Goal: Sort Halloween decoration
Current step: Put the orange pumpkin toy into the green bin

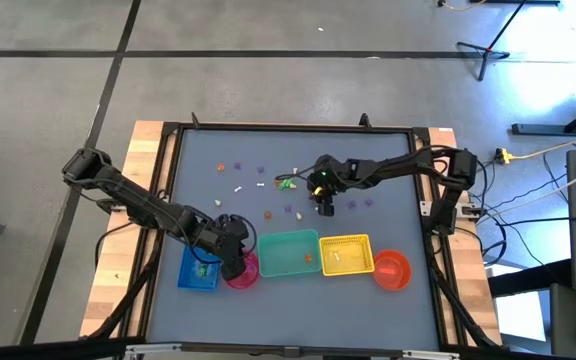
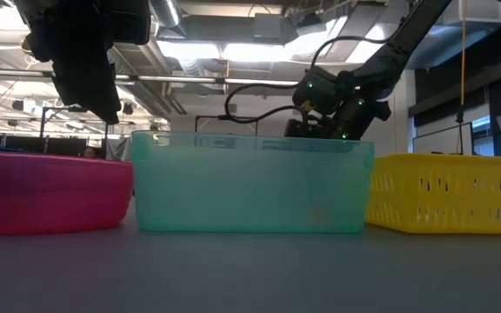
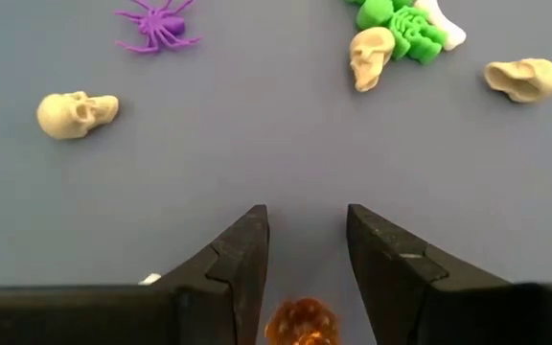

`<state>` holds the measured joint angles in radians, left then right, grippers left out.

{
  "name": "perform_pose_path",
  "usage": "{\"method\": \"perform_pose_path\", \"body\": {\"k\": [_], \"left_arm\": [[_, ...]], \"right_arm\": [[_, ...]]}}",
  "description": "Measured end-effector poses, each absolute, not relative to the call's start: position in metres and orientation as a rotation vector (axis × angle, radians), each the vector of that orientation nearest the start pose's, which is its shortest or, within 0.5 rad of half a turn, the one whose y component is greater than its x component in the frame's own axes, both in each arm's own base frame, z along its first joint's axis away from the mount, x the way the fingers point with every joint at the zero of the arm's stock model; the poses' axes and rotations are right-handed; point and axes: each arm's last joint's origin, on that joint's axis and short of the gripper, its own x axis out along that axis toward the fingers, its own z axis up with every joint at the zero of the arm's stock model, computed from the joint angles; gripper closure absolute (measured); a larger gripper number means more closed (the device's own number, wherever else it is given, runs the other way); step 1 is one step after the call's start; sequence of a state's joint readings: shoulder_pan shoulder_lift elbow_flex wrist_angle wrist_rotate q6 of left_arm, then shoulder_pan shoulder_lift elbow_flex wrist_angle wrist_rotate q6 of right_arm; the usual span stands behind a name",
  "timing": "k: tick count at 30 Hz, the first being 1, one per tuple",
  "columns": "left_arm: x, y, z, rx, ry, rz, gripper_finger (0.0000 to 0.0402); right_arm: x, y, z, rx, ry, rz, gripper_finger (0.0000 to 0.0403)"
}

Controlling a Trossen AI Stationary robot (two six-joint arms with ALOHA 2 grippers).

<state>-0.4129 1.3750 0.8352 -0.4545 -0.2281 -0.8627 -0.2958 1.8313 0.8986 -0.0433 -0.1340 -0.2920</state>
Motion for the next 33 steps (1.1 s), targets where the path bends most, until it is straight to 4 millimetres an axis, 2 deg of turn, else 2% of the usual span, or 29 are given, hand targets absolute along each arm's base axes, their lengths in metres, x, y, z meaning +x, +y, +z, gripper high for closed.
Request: {"method": "perform_pose_path", "body": {"k": [11,21,26,33], "left_arm": [[0.243,-0.098,0.208,-0.465,0.912,0.274,0.0274],[0.243,-0.098,0.208,-0.465,0.911,0.274,0.0274],[0.243,-0.098,0.208,-0.465,0.911,0.274,0.0274],[0.243,-0.098,0.208,-0.466,0.911,0.274,0.0274]], "right_arm": [[0.322,-0.094,0.12,-0.065,0.969,-0.017,0.0256],[0.319,-0.094,0.151,-0.05,1.038,-0.012,0.0256],[0.318,-0.093,0.157,-0.01,1.117,-0.009,0.0256],[0.314,-0.094,0.155,-0.03,1.166,-0.052,0.0256]]}}
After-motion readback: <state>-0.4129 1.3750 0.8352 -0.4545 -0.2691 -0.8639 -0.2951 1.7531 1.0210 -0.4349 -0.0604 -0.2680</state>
